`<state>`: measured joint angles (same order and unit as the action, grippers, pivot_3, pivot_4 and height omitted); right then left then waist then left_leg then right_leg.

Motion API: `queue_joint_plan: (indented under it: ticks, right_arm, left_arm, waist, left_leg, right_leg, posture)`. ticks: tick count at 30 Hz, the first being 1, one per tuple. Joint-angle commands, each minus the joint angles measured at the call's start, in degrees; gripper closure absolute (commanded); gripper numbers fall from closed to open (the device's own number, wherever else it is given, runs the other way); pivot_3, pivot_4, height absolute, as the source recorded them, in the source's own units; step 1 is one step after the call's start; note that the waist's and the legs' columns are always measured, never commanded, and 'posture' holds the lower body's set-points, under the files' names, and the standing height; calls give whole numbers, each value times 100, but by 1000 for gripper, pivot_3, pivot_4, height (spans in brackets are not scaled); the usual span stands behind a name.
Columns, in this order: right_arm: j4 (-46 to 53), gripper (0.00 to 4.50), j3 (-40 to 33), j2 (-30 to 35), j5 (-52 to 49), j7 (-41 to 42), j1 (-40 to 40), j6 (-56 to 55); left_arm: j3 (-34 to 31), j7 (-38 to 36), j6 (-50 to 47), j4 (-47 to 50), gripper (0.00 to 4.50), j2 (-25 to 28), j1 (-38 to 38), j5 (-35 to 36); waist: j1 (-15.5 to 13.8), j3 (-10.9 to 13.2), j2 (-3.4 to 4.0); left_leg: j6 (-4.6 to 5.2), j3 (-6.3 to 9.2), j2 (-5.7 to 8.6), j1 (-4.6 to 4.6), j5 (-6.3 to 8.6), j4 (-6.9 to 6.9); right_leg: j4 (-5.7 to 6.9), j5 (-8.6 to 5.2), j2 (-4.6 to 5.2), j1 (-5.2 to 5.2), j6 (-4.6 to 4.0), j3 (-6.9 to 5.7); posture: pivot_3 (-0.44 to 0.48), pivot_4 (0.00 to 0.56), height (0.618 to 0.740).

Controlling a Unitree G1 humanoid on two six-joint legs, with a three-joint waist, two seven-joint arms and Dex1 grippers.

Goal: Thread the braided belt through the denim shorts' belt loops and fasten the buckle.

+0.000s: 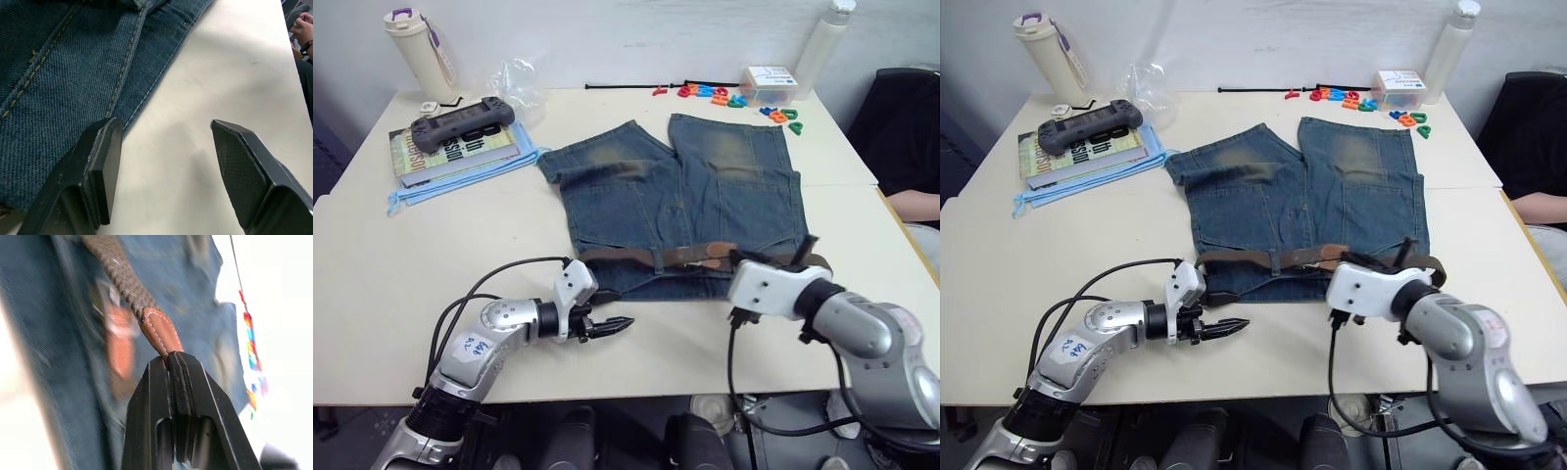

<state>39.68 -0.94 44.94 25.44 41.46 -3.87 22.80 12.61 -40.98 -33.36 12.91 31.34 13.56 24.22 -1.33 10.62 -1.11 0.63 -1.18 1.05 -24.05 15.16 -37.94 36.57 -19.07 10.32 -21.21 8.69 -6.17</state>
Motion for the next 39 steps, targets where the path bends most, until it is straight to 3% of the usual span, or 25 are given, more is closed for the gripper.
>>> queue_joint_plan:
  ticks: [1, 6, 10, 18, 22, 28, 32, 39]
  right_arm:
    - [-153, 4500, -673, 261, -127, -65, 75, -304]
    - [-351, 4500, -1185, 430, -366, -50, 109, -522]
    - [-296, 4500, -1184, 372, -435, -80, 104, -513]
    - [-3, 4500, -427, -131, -338, -207, -203, -224]
    - [-72, 4500, -340, -170, -358, -222, -386, -182]
    - [-106, 4500, -140, -249, -445, -195, -759, -115]
    - [-219, 4500, 153, -350, -414, -190, -1001, -156]
    - [-246, 4500, 768, -586, -298, -130, -1377, 22]
  left_arm:
    - [94, -1, -238, -393, 1294, 232, -311, -342]
    - [86, -72, -258, -387, 1294, 327, -321, -335]
    - [73, -118, -267, -353, 1294, 393, -355, -340]
    - [-396, -29, -138, 111, 1294, 395, -402, -66]
    - [-676, -49, -184, 699, 106, 434, -639, 121]
    - [-1423, -278, -460, 1712, 42, 597, -1040, 864]
    - [-1757, -228, -644, 2127, 42, 472, -840, 1495]
    - [-225, 1761, 347, 1657, 42, -652, 92, -1022]
  waist:
    - [4, 0, 0]
    - [22, -3, 6]
    - [9, 0, 12]
    - [16, 3, 19]
    - [4, 7, 23]
    - [-7, 32, 33]
    - [-15, 39, 43]
    - [-36, 45, 41]
  left_leg:
    - [0, -2, -2, 2, 0, 0]
    - [-4, -11, -12, 19, 4, 1]
    - [-4, -14, -21, 71, 25, 9]
    - [-14, -16, -35, 82, 43, 11]
    - [-18, -16, -45, 79, 45, 11]
    - [-28, -14, -65, 71, 51, 11]
    - [-37, -14, -73, 66, 58, 11]
    - [-33, -24, -67, 64, 58, 6]
  right_leg:
    - [0, 0, 0, 1, 0, 0]
    - [2, -3, -3, 11, -7, 4]
    - [-14, -8, -9, 63, -12, 3]
    - [-23, -11, -21, 72, -16, 6]
    - [-25, -13, -31, 68, -20, 7]
    - [-45, -11, -54, 67, -27, 8]
    - [-58, -10, -65, 66, -29, 7]
    - [-60, -8, -71, 73, -26, 7]
  posture:
    - [0, 150, 684]
    - [0, 150, 684]
    - [0, 150, 684]
    - [0, 150, 684]
    - [0, 150, 684]
    - [0, 150, 684]
    - [0, 150, 684]
    - [0, 150, 684]
